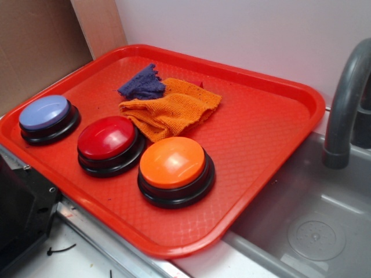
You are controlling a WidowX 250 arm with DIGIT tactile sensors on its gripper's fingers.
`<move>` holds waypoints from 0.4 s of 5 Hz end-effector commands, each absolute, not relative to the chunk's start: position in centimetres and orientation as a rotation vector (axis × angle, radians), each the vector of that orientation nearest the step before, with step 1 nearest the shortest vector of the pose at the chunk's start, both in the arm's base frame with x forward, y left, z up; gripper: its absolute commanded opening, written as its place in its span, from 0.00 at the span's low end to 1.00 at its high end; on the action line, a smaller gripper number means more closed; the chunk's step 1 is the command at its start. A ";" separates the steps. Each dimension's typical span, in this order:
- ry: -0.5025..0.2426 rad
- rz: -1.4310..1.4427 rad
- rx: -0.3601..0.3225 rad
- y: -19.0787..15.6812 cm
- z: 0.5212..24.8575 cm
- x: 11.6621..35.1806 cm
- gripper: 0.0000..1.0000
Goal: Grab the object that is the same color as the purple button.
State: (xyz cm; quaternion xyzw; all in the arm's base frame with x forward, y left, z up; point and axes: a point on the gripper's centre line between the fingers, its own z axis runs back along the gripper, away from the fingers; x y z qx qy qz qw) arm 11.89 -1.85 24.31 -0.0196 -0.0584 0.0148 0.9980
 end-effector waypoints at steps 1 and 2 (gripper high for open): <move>-0.117 0.030 -0.039 -1.8 24.3 11.9 1.00; -0.169 0.180 -0.040 -0.9 23.2 13.7 1.00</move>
